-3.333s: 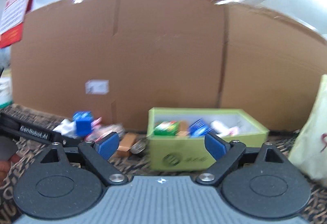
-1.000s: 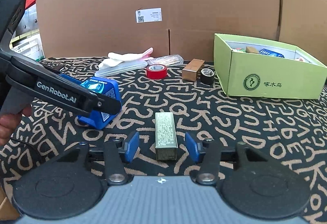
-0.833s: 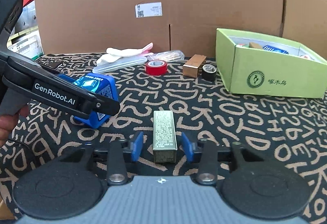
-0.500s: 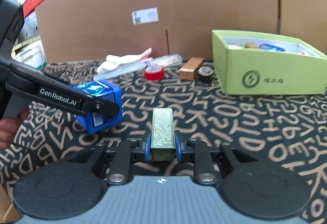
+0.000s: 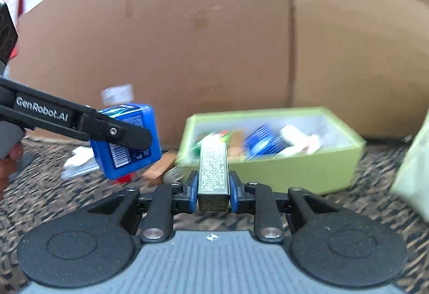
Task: Organize objects
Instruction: 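Lower both held items into the lime-green box and open both grippers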
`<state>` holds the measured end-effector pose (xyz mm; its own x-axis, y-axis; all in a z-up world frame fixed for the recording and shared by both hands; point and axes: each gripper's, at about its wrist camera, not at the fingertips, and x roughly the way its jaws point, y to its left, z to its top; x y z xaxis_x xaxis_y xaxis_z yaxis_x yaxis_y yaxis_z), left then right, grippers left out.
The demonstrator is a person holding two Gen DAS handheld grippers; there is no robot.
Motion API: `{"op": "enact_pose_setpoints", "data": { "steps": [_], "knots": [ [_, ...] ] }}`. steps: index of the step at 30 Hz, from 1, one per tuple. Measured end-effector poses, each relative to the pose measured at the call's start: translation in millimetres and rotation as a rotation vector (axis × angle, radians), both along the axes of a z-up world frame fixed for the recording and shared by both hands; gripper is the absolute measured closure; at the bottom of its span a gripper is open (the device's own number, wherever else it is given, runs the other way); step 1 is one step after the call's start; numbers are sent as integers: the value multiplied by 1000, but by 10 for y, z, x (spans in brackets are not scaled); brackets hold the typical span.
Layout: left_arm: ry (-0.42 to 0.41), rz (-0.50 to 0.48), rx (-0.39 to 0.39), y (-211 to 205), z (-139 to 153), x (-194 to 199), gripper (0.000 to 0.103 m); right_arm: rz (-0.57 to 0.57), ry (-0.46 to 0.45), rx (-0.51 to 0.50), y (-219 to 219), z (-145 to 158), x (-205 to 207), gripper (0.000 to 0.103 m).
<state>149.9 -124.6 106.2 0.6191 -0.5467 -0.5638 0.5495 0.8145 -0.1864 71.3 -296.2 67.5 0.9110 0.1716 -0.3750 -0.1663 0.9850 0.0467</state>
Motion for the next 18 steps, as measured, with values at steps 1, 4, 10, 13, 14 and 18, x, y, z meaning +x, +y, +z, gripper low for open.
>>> {"op": "enact_pose_setpoints", "data": {
  "steps": [1,4,10,13,14,18],
  "knots": [
    [9,-4,-11,-102,35,76,48,-27,-10,-7,-76,40,55,77],
    [8,-1,-12,-425,109,294,48,-96,-33,-21,-284,124,232,77],
    [-7,26,19,-996,114,717,48,-211,-37,-56,-663,118,716,77],
    [-17,32,37,-1238,65,950,48,-245,-20,-54,-813,82,947,77],
    [-22,32,34,-1304,43,1030,48,-252,-20,-58,-846,71,1010,77],
    [18,75,-15,-1462,-87,1373,48,-255,-26,-62,-917,34,1222,77]
  ]
}}
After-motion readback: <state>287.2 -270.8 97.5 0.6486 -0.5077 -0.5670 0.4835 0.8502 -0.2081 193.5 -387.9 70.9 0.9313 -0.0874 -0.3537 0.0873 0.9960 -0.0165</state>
